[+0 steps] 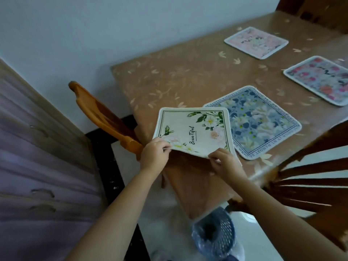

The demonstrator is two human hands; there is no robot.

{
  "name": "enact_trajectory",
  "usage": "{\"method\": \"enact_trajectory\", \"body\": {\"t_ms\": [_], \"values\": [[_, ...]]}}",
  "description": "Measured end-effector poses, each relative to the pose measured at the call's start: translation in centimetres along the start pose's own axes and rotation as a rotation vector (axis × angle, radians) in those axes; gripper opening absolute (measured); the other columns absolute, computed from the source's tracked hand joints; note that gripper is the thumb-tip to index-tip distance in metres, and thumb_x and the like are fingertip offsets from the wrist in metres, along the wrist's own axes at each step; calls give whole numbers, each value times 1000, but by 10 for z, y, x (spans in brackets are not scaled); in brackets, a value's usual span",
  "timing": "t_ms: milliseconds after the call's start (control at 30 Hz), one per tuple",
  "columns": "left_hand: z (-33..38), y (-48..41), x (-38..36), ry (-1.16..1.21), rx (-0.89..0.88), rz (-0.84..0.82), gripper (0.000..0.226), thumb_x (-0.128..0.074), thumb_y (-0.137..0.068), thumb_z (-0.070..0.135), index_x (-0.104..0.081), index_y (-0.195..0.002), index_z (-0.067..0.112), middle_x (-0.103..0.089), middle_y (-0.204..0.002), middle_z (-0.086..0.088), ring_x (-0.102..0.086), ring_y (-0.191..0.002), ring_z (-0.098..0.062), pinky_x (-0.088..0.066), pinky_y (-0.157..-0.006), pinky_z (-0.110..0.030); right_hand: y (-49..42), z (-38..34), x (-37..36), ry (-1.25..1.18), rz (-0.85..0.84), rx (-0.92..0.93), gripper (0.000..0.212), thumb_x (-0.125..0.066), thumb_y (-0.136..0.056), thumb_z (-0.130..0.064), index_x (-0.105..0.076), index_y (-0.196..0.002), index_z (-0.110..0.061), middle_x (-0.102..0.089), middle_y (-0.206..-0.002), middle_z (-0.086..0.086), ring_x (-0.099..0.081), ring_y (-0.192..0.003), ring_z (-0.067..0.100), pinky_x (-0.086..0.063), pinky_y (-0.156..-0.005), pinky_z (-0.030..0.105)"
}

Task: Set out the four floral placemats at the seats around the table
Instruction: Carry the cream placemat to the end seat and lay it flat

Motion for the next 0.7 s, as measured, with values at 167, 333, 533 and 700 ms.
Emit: {"method": "enact_trajectory", "body": {"t_ms": [167,333,533,700], "values": [[-2,-29,9,-141,-180,-143,8,-60,-82,5,-68,-82,6,-63,-91,-11,-58,-83,-29,-47,-67,-35,-5,-18,-19,-23,79,-98,4,-67,-81,-4,-69,-82,-2,-65,-84,13,-58,-77,25,-27,-56,15],[-12,-63,18,-156,-200,-201,10,-60,-82,6,-69,-86,8,-61,-95,-9,-56,-88,-28,-46,-70,-32,-21,-32,-31,-88,151,-137,3,-68,-79,-3,-69,-80,0,-65,-83,15,-59,-72,27,-38,-63,23],[-53,-107,33,-71,-113,-258,8,-65,-79,4,-70,-84,9,-62,-93,-8,-58,-89,-25,-48,-77,-29,-56,-55,-48,-149,228,-168,3,-68,-79,-3,-69,-82,-1,-66,-85,13,-60,-69,25,-33,-61,12],[-82,-166,38,-75,-88,-324,9,-69,-76,7,-72,-84,11,-64,-92,-6,-58,-88,-19,-40,-86,-24,-100,-71,-63,-221,297,-174,4,-69,-79,-3,-68,-82,-3,-66,-83,10,-55,-63,14,-37,-62,6]]}}
Point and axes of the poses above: each hand's wrist, its own y-axis away from the middle knuckle, its own x-axis out of the back of the hand, z = x × y, the point moved 9 cm from there along -y, towards the middle knuckle
